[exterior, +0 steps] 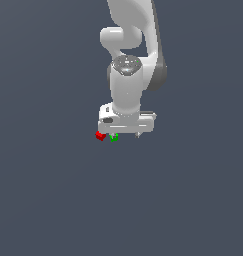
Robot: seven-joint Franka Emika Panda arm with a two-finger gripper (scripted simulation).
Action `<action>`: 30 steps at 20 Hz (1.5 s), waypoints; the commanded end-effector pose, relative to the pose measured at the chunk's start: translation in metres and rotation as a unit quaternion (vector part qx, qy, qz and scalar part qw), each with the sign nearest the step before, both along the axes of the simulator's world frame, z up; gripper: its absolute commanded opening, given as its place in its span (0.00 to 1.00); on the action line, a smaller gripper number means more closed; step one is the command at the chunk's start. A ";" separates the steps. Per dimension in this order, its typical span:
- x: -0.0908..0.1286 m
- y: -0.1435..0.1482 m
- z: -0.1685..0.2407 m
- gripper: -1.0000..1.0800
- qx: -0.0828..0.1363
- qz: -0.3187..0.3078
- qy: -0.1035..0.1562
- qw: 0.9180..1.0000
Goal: Stack the red cube on top of the green cube.
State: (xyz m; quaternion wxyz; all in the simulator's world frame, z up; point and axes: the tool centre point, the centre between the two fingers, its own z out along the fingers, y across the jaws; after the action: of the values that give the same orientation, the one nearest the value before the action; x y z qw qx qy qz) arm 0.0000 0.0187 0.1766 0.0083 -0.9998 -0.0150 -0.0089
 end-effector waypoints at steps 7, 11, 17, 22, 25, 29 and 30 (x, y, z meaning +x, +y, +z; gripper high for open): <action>-0.005 -0.012 -0.008 0.96 0.000 -0.021 0.001 1.000; -0.016 -0.031 -0.021 0.96 -0.001 -0.058 0.002 0.998; -0.045 -0.073 -0.052 0.96 -0.003 -0.143 0.005 0.990; -0.078 -0.106 -0.079 0.96 -0.005 -0.218 0.008 0.976; -0.093 -0.118 -0.091 0.96 -0.006 -0.249 0.009 0.968; -0.108 -0.128 -0.102 0.96 -0.006 -0.277 0.010 0.961; -0.110 -0.129 -0.103 0.96 -0.006 -0.282 0.010 0.959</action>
State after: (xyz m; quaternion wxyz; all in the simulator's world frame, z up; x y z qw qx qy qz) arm -0.1059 -0.1079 0.0764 -0.0005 -0.9660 0.2584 -0.0002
